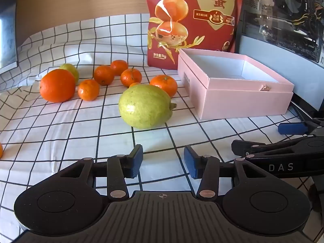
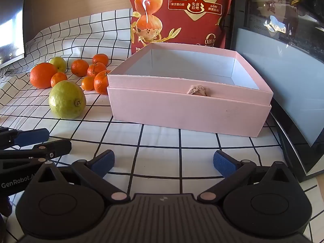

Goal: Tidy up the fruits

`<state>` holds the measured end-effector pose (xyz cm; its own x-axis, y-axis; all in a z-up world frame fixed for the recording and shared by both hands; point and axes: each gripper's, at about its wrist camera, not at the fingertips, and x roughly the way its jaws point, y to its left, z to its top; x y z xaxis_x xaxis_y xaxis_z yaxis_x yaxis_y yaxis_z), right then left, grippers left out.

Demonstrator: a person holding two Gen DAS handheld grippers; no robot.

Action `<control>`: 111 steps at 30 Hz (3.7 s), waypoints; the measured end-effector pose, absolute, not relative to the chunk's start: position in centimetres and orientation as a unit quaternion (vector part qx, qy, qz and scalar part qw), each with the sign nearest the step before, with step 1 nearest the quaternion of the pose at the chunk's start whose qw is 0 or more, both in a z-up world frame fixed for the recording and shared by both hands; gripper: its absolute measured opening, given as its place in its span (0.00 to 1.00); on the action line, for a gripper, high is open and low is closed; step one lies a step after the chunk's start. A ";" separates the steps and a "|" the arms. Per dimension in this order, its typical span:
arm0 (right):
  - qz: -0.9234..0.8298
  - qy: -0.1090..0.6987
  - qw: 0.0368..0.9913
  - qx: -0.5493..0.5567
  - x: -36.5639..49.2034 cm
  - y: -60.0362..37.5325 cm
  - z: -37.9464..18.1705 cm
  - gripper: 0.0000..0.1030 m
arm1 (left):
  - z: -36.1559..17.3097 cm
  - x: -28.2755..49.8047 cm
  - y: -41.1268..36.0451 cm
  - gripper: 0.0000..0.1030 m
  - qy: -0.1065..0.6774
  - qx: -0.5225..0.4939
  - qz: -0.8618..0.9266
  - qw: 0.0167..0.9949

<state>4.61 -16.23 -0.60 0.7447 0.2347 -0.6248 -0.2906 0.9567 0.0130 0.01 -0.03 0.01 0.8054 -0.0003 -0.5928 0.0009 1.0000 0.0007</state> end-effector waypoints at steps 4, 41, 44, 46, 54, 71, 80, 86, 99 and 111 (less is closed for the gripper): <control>0.141 0.329 0.933 -0.042 4.6 -16.3 -0.6 1.00 | 0.0 0.0 0.0 0.49 0.312 -0.002 -0.001 0.950; 0.141 0.329 0.933 -0.041 4.6 -16.4 -0.6 1.00 | 0.0 0.0 0.0 0.49 0.311 -0.005 -0.002 0.950; 0.140 0.329 0.933 -0.041 4.6 -16.4 -0.6 1.00 | 0.0 0.0 0.0 0.49 0.311 -0.005 -0.002 0.950; 0.140 0.329 0.933 -0.041 4.6 -16.4 -0.6 1.00 | 0.0 0.0 0.0 0.49 0.311 -0.005 -0.002 0.950; 0.140 0.329 0.933 -0.041 4.6 -16.4 -0.6 1.00 | 0.0 0.0 0.0 0.49 0.311 -0.003 -0.001 0.950; 0.138 0.328 0.934 -0.040 4.6 -16.3 -0.6 1.00 | 0.0 0.0 0.0 0.49 0.311 -0.002 -0.001 0.950; 0.138 0.328 0.934 -0.040 4.6 -16.3 -0.6 1.00 | 0.0 0.0 0.0 0.49 0.311 -0.002 -0.001 0.950; 0.138 0.326 0.935 -0.039 4.6 -16.4 -0.5 1.00 | 0.0 0.0 0.0 0.49 0.311 -0.002 -0.001 0.951; 0.153 0.351 0.923 -0.043 5.0 -16.6 -0.2 1.00 | 0.3 0.0 0.1 0.49 0.315 -0.007 -0.003 0.949; 0.152 0.415 0.895 -0.060 6.2 -15.8 0.3 1.00 | 5.4 -1.5 13.7 0.41 0.377 -0.125 0.067 0.915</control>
<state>6.18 -15.85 0.35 0.6086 0.2220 -0.7618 -0.3220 0.9465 0.0186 -1.53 13.69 5.39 0.7073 0.0287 -0.7063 -0.2174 0.9596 -0.1788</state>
